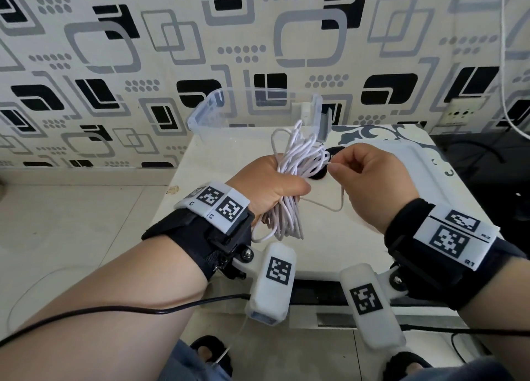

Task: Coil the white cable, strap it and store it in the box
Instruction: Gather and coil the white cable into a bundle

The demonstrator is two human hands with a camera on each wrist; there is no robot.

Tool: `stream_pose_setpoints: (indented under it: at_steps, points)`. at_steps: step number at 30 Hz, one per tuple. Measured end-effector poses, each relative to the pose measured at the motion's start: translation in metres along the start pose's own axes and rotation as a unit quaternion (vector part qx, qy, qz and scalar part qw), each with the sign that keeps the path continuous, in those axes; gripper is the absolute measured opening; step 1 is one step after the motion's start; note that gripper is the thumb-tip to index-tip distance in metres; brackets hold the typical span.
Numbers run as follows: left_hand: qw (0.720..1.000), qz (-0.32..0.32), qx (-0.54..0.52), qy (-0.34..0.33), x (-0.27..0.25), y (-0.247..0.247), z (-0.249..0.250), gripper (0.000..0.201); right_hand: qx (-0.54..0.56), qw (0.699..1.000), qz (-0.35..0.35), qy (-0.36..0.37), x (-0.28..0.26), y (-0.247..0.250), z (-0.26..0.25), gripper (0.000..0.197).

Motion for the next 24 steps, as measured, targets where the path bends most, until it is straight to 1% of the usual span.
stream_pose_setpoints:
  at_steps: [3, 5, 8, 10, 11, 12, 14, 16, 17, 19, 23, 24]
  points:
    - [0.999, 0.001, 0.053, -0.008, 0.001, 0.000, -0.001, 0.026, 0.002, 1.000, 0.007, -0.003, -0.001, 0.002, -0.001, 0.011]
    - [0.999, 0.001, 0.052, -0.003, 0.000, 0.000, -0.002, 0.022, 0.018, 1.000, 0.003, -0.017, -0.001, 0.001, 0.000, 0.013]
    - [0.999, -0.012, 0.032, 0.001, -0.002, -0.004, -0.002, 0.008, 0.089, 0.995, 0.008, -0.053, -0.001, 0.000, 0.003, 0.019]
    - [0.999, -0.025, 0.029, 0.002, -0.001, -0.009, -0.006, 0.030, 0.129, 0.989, 0.017, -0.069, 0.000, 0.001, 0.003, 0.018]
    - [0.999, -0.036, 0.028, 0.005, -0.001, -0.013, -0.007, 0.037, 0.141, 0.987, 0.019, -0.071, -0.001, 0.001, 0.003, 0.018]
    - [0.999, -0.048, 0.025, 0.006, -0.002, -0.017, -0.008, 0.039, 0.150, 0.986, 0.019, -0.073, 0.000, 0.001, 0.002, 0.019]
    - [0.998, -0.058, 0.011, 0.007, -0.004, -0.020, -0.010, 0.029, 0.165, 0.983, 0.016, -0.082, -0.001, 0.000, 0.003, 0.020]
    - [0.999, -0.049, -0.001, 0.003, -0.002, -0.019, -0.010, 0.019, 0.195, 0.976, 0.011, -0.098, -0.002, -0.002, 0.004, 0.020]
    - [0.999, -0.045, -0.005, 0.001, -0.002, -0.019, -0.009, 0.017, 0.219, 0.970, 0.008, -0.107, -0.002, -0.003, 0.004, 0.021]
    - [0.999, -0.044, -0.011, -0.005, -0.002, -0.020, -0.009, 0.017, 0.261, 0.958, 0.000, -0.119, -0.003, -0.006, 0.004, 0.021]
    - [0.996, -0.076, -0.033, -0.015, -0.008, -0.029, -0.005, 0.029, 0.306, 0.942, -0.011, -0.134, -0.005, -0.010, 0.004, 0.020]
    - [0.995, -0.085, -0.039, -0.020, -0.009, -0.031, -0.003, 0.029, 0.311, 0.940, -0.012, -0.137, -0.005, -0.010, 0.005, 0.019]
Point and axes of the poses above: each hand's wrist, its own x-axis towards the middle knuckle, its own y-axis out of the back of the hand, z = x × y, the point moved 8 cm from there along x, towards the middle knuckle, and after that the axes turned 5 degrees about z, right-handed, at the moved point
